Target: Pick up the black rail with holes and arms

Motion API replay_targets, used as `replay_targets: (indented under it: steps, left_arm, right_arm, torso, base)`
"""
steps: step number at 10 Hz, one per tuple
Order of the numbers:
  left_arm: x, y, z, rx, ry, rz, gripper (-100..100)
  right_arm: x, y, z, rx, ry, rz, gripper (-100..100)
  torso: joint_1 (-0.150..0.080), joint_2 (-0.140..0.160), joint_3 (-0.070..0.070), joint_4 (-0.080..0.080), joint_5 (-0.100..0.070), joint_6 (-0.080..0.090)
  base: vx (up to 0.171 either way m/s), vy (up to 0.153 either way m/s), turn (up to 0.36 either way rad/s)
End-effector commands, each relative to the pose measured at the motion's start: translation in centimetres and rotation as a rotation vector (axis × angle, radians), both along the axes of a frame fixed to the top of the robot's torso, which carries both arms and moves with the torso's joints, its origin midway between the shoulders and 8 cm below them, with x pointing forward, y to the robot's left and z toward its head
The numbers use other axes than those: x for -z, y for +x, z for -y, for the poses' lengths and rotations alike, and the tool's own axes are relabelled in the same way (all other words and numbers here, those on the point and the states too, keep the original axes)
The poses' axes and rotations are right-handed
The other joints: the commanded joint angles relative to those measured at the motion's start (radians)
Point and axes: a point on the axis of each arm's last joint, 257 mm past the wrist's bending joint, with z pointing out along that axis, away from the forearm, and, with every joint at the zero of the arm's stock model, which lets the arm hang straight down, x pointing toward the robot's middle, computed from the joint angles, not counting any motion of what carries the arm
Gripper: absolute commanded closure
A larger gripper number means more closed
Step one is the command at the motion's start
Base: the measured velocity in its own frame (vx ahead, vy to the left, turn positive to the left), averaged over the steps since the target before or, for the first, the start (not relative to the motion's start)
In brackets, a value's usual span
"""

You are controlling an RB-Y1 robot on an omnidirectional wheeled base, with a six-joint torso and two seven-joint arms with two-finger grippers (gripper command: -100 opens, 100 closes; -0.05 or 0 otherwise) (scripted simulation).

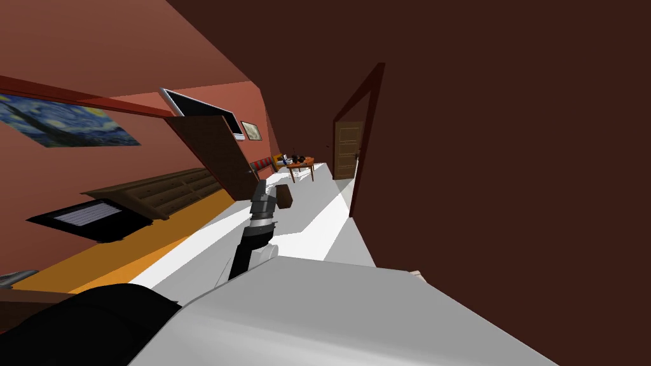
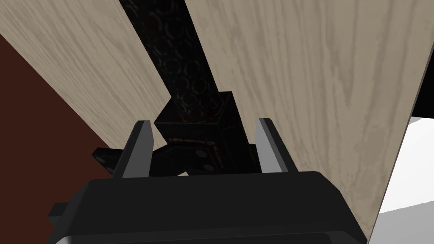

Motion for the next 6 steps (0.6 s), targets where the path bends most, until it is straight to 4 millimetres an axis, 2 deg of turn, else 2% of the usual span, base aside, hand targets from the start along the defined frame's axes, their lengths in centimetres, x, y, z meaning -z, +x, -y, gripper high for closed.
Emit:
replay_targets:
  steps: [1,4,5,6]
  left_arm:
    - [0.0,0.0,0.0,0.0,0.0,0.0,0]
    - [0.0,0.0,0.0,0.0,0.0,0.0,0]
    - [0.0,0.0,0.0,0.0,0.0,0.0,0]
    - [0.0,0.0,0.0,0.0,0.0,0.0,0]
  right_arm:
    - [0.0,0.0,0.0,0.0,0.0,0.0,100]
    - [-0.03,-0.02,0.09,0.0,-0.002,-0.001,100]
    - [-0.03,-0.02,0.08,0.0,-0.002,-0.001,0]
    - [-0.81,-0.44,0.4,-0.007,-0.004,-0.003,100]
  torso:
    - [0.0,0.0,0.0,0.0,0.0,0.0]
    - [0.001,-0.001,-0.001,0.0,0.0,0.0]
    - [0.001,-0.001,-0.001,0.0,0.0,0.0]
    - [0.002,-0.001,-0.001,0.0,0.0,0.0]
  base:
    - [0.0,0.0,0.0]
    - [0.0,0.0,0.0]
    - [0.0,0.0,0.0]
    - [0.033,0.016,-0.065]
